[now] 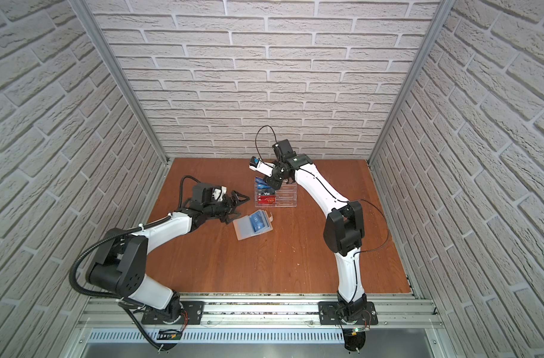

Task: Take the credit cards out of the card holder
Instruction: Place the credit card in the storage box.

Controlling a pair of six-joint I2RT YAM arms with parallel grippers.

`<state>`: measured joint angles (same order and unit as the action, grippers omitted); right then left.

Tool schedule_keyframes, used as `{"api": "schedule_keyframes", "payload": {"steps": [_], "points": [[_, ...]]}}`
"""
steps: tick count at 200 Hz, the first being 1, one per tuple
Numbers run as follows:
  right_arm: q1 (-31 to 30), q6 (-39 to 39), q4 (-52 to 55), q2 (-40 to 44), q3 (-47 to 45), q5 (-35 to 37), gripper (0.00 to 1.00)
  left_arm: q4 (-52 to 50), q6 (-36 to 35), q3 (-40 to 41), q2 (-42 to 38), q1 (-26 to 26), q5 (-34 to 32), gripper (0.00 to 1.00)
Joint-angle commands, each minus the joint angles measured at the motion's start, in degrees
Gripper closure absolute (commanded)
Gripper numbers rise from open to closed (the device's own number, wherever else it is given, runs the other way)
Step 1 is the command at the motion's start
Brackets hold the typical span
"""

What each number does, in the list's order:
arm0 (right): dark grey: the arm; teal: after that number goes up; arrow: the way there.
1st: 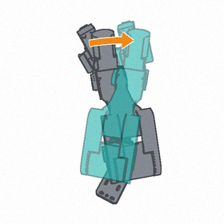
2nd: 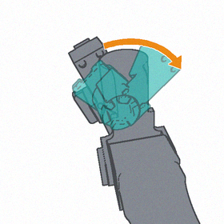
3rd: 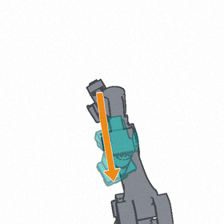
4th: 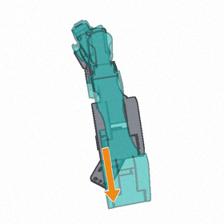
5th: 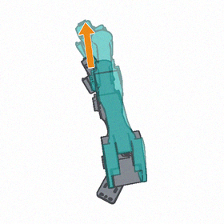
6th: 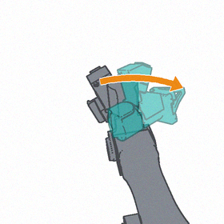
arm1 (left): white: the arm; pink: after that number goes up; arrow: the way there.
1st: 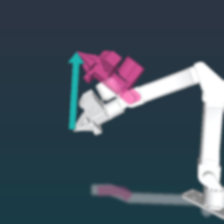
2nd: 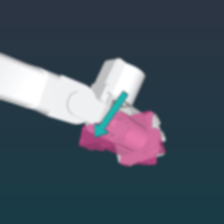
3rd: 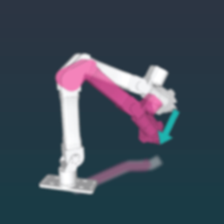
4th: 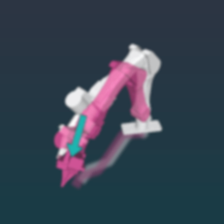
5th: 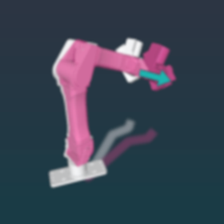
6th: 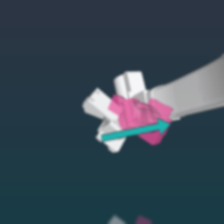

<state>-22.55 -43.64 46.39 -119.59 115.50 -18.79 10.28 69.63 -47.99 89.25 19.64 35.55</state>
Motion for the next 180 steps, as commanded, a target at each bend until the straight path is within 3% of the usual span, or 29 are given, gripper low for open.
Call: {"api": "schedule_keyframes", "payload": {"steps": [1,70,118,180], "points": [[0.9,-8.1,-0.3,0.5,2.0,-5.4,0.95,3.9,0.1,0.8,2.3,0.6,-0.1,0.02],[1.5,-18.8,4.1,-6.4,9.1,-5.1,0.95,13.4,2.9,1.6,5.8,2.1,0.0,0.02],[1.6,-20.3,4.0,-9.0,10.7,-4.7,0.95,21.4,5.6,0.7,9.2,2.3,0.7,0.02],[1.6,-21.3,2.2,-11.6,11.1,-2.6,0.95,22.1,5.5,-1.1,11.3,2.7,0.7,0.02]]}}
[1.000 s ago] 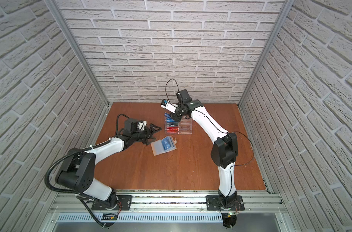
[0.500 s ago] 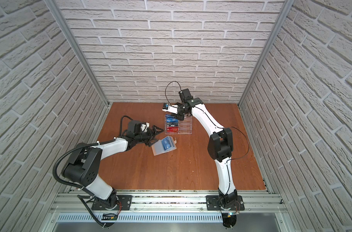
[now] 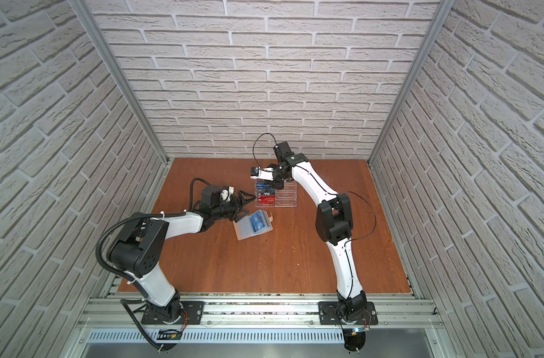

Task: Take the credit cards out of the card holder
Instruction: Place the credit card in the storage box.

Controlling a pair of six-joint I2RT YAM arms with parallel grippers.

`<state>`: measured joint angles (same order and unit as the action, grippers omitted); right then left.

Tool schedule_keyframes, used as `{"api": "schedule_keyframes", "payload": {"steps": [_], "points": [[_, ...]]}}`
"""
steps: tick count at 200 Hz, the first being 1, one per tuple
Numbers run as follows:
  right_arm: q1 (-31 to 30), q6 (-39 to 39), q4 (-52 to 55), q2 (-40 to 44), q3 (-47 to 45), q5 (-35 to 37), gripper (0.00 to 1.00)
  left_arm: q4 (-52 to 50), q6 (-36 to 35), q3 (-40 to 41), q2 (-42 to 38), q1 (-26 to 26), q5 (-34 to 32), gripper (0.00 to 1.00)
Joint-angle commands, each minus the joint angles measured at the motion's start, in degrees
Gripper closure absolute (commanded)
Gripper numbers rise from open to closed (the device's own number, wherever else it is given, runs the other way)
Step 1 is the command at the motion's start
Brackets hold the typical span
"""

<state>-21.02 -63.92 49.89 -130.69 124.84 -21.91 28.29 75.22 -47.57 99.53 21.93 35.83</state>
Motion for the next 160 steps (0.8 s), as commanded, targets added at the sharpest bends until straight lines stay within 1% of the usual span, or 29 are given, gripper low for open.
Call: {"api": "schedule_keyframes", "payload": {"steps": [1,55,84,160], "points": [[0.1,-1.0,-1.4,-0.5,1.7,0.5,0.95,4.1,-0.1,-1.5,1.0,0.4,0.4,0.02],[0.1,-1.5,-4.0,-1.2,1.9,1.2,0.95,3.1,-0.9,-1.6,1.8,0.4,0.4,0.02],[0.2,-2.0,-3.3,-2.5,3.5,1.6,0.95,2.9,-0.9,-1.8,2.4,0.4,0.5,0.02],[0.1,-2.4,-3.6,-3.4,3.6,1.9,0.95,2.8,-0.5,-1.9,3.3,0.0,0.3,0.02]]}}
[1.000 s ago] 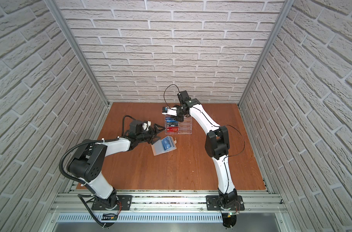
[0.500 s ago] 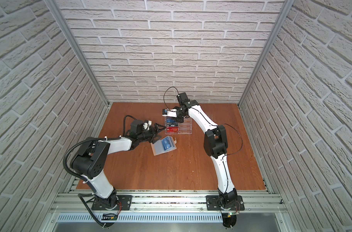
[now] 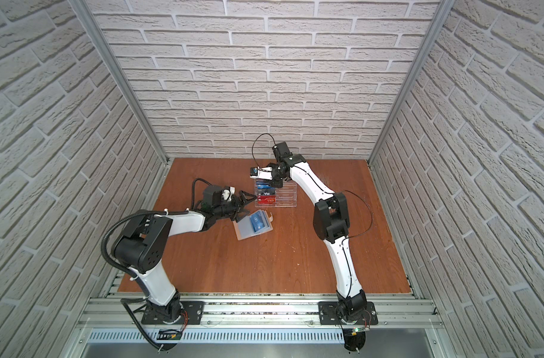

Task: Take the credit cards out of the card holder
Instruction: Place the credit card in the storage box.

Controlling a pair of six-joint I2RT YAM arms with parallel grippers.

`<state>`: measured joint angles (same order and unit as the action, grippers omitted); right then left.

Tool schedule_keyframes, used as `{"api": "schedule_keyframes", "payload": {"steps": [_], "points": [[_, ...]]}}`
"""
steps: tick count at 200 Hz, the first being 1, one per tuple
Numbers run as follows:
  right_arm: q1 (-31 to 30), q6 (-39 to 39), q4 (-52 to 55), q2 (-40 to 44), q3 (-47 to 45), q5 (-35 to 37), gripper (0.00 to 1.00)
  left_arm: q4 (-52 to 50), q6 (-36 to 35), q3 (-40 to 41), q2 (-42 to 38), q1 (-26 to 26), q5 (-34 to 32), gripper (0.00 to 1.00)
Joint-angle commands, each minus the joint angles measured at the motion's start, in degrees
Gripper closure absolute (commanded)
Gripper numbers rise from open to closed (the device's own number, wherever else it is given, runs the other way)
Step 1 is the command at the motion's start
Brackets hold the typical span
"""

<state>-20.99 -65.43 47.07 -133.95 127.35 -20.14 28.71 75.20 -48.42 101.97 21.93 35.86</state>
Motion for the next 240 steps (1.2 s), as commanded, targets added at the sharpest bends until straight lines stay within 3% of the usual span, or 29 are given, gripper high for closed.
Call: {"api": "schedule_keyframes", "payload": {"steps": [1,161,240], "points": [[0.1,-0.8,-0.7,-0.1,1.1,0.1,0.95,2.4,-0.5,-1.0,0.9,0.0,0.3,0.02],[0.1,-1.8,-2.7,0.2,-1.0,4.4,0.95,5.2,1.2,0.0,3.0,0.0,0.4,0.02],[0.1,-1.3,-3.4,0.1,-1.4,4.2,0.88,5.8,1.6,0.3,3.5,-0.1,0.5,0.02]]}}
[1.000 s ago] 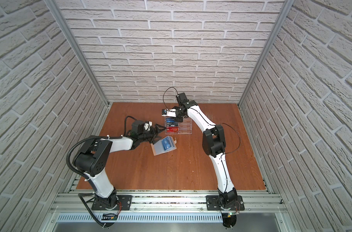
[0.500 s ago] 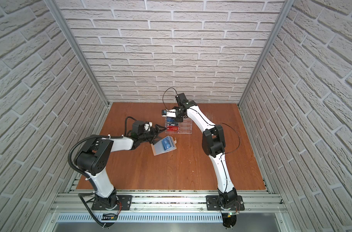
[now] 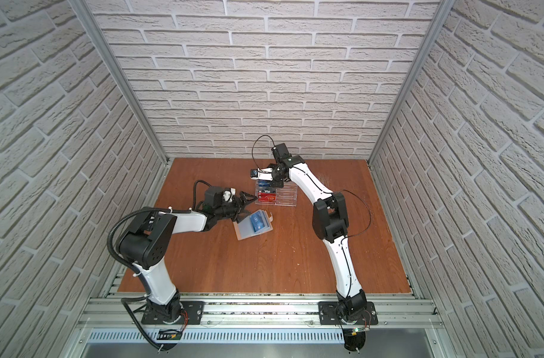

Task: Take the credit cards out of the card holder
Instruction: Place the credit card in the storage box.

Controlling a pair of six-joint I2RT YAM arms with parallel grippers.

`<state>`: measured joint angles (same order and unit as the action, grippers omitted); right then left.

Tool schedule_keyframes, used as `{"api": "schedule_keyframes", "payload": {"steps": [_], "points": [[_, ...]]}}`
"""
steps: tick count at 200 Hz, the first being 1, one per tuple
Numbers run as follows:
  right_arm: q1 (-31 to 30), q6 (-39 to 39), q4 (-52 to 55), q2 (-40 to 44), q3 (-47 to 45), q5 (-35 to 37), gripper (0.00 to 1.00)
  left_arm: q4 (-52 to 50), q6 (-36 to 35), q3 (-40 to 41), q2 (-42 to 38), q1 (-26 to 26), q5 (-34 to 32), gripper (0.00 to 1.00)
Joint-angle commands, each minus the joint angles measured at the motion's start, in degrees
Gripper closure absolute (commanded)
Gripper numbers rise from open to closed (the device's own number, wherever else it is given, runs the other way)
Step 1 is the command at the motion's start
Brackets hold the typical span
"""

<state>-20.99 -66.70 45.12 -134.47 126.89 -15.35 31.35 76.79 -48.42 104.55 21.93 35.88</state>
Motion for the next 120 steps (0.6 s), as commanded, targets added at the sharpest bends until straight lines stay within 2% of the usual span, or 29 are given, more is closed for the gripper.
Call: {"api": "schedule_keyframes", "payload": {"steps": [1,74,120], "points": [[0.1,0.0,-1.5,0.7,-0.9,-0.6,0.88,3.2,0.0,0.3,0.9,-0.1,0.5,0.02],[0.1,0.9,-1.9,1.4,-0.9,-0.6,0.87,3.5,0.1,0.6,0.3,-0.1,0.4,0.02],[0.0,4.3,-3.6,5.8,-3.5,-2.6,0.86,0.9,-1.3,0.7,-2.7,-0.4,0.1,0.02]]}}
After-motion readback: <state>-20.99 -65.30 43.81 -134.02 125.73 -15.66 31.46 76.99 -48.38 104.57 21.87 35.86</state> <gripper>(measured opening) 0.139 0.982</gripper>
